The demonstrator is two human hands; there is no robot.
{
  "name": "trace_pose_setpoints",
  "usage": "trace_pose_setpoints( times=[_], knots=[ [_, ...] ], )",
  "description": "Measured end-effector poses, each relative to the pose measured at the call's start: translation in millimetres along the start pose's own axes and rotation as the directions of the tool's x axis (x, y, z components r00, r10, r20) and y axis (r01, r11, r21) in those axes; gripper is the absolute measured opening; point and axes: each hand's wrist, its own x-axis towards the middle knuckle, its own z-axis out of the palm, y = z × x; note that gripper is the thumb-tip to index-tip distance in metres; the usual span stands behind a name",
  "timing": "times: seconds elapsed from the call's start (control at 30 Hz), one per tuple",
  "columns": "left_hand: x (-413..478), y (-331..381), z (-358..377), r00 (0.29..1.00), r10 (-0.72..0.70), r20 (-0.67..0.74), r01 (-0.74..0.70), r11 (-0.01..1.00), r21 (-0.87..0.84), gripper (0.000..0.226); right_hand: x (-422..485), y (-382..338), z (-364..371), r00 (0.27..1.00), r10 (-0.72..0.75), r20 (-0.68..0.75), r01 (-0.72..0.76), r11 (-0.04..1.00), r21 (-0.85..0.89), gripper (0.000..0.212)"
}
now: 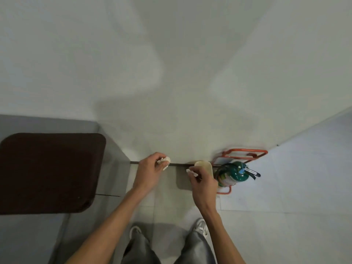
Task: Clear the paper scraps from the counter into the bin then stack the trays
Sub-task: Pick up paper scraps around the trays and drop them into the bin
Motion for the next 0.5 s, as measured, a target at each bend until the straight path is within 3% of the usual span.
trace_pose_setpoints(
  times=[0.2, 0.4, 0.5],
  knots=[
    [0, 6, 150, 0.991, -0.127, 0.049, 0.127, 0.992, -0.001, 0.020, 36, 122, -61, 0.984, 0.160, 0.074, -0.158, 0.987, -0.035, 0.009],
    [12, -39, 268, 0.946, -0.307, 0.104, 0.305, 0.952, 0.035, 0.040, 81, 235, -66, 0.960, 0.239, 0.148, -0.222, 0.968, -0.121, 0.010],
    [34, -82, 318, 0.928, -0.356, 0.115, 0.348, 0.934, 0.082, 0.032, 114, 293, -49, 0.952, 0.263, 0.155, -0.241, 0.960, -0.144, 0.010]
  ],
)
